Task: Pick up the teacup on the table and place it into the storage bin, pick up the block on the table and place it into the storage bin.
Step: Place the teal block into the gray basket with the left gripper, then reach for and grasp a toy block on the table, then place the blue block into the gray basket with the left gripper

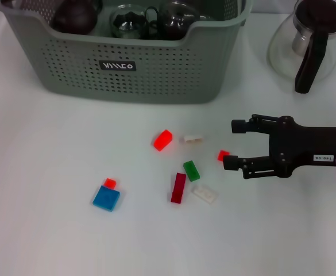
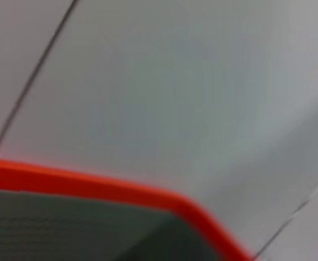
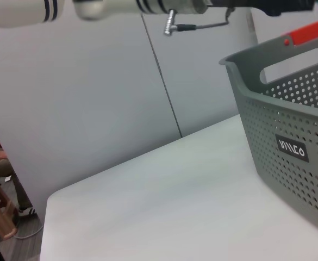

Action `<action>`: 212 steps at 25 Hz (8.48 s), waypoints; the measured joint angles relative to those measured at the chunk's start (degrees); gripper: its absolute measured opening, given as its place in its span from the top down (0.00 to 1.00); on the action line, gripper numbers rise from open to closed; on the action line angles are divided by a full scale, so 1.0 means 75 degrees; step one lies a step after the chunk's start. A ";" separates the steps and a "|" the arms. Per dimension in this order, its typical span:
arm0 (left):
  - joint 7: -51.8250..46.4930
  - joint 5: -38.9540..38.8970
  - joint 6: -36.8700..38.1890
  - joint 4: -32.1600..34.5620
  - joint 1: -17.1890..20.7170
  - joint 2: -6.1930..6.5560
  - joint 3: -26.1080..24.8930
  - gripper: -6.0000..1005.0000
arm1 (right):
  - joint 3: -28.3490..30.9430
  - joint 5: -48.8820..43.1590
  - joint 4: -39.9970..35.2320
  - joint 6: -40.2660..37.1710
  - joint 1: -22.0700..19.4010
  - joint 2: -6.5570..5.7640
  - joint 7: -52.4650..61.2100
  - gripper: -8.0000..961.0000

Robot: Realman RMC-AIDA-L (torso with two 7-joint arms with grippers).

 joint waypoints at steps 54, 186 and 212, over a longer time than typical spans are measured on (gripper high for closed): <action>0.8757 0.1865 0.3767 0.0408 0.3529 -0.1274 -0.0492 0.42 | 0.0082 -0.0027 0.0001 0.0003 0.0001 0.0012 0.0000 0.01; 0.8756 0.0441 0.5306 -0.0542 0.3194 -0.0953 -0.3268 0.59 | 0.0094 -0.0027 0.0012 -0.0006 0.0008 0.0023 0.0000 0.01; 0.2313 -0.1251 -0.0180 0.0845 0.0885 -0.0633 0.0774 0.59 | 0.0127 0.0010 0.0012 0.0132 0.0016 0.0066 0.0051 0.01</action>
